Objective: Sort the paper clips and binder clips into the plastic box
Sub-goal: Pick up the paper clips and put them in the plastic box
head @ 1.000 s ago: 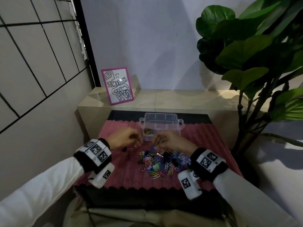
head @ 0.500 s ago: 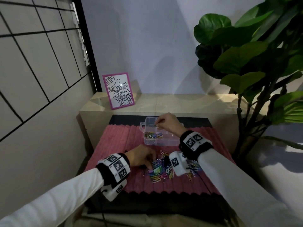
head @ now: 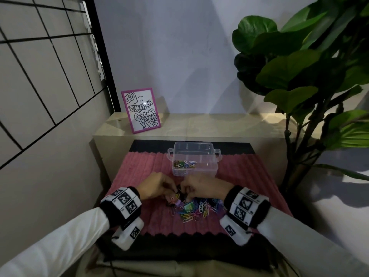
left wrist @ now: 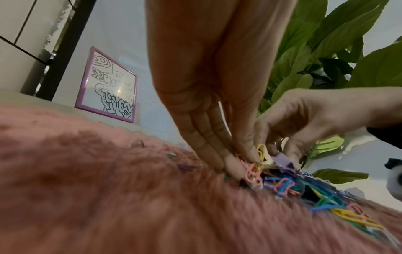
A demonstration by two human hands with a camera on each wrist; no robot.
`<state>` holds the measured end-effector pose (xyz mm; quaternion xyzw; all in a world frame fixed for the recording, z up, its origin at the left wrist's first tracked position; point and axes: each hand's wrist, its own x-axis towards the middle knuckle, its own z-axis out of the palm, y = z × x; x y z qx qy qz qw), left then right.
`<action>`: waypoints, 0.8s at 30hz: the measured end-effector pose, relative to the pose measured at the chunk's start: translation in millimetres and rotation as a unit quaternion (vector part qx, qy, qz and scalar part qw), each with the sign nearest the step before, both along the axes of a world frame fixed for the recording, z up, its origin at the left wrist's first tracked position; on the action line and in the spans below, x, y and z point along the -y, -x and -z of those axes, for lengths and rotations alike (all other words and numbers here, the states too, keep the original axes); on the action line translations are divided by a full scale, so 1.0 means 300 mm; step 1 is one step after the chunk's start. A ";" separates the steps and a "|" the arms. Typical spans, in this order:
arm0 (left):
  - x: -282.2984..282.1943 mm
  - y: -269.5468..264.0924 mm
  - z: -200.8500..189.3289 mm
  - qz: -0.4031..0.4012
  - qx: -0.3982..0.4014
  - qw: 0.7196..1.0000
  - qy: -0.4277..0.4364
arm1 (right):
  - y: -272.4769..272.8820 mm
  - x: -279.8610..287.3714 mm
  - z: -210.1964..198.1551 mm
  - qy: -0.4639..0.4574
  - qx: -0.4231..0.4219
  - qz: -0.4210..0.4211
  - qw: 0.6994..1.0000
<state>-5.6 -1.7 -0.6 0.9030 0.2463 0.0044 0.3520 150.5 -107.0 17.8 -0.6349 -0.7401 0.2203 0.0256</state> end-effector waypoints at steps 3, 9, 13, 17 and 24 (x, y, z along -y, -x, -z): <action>-0.006 0.002 -0.001 -0.006 -0.001 1.000 0.031 | 0.023 0.007 0.023 -0.030 0.057 -0.014 0.998; -0.041 0.004 -0.003 0.005 -0.004 1.000 -0.008 | 0.024 0.007 0.019 -0.047 0.034 0.003 0.998; -0.051 0.014 -0.019 0.003 0.011 0.999 0.034 | -0.026 0.016 0.007 -0.059 -0.080 0.056 0.993; -0.061 0.014 -0.052 0.005 0.045 0.996 0.078 | -0.087 0.029 -0.027 -0.077 -0.230 0.163 0.956; -0.112 -0.096 -0.144 -0.035 0.162 0.986 0.035 | -0.145 0.071 -0.030 -0.047 -0.300 0.191 0.933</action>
